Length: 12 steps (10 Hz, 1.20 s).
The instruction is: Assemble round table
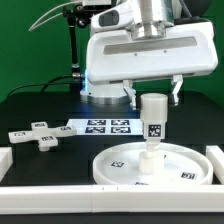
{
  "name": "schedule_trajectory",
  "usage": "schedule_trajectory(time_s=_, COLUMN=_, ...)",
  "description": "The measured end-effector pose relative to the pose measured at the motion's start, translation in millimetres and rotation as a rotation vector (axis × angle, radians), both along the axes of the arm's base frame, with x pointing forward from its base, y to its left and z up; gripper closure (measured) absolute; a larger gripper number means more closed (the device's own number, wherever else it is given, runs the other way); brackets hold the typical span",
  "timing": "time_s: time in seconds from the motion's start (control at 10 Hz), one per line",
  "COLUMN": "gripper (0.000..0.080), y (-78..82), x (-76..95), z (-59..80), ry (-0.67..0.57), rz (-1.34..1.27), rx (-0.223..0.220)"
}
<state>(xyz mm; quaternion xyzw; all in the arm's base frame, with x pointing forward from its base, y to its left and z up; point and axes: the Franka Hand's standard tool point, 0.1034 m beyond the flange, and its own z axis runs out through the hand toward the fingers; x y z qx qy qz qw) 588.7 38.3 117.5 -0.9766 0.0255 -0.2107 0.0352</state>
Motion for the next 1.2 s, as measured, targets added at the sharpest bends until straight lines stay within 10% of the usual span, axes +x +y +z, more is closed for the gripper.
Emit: schedule_trajectory(time_s=1.2, gripper=0.0387, y=5.2, x=-9.4, z=-19.6, ry=0.032, rz=0.017, rx=-0.005)
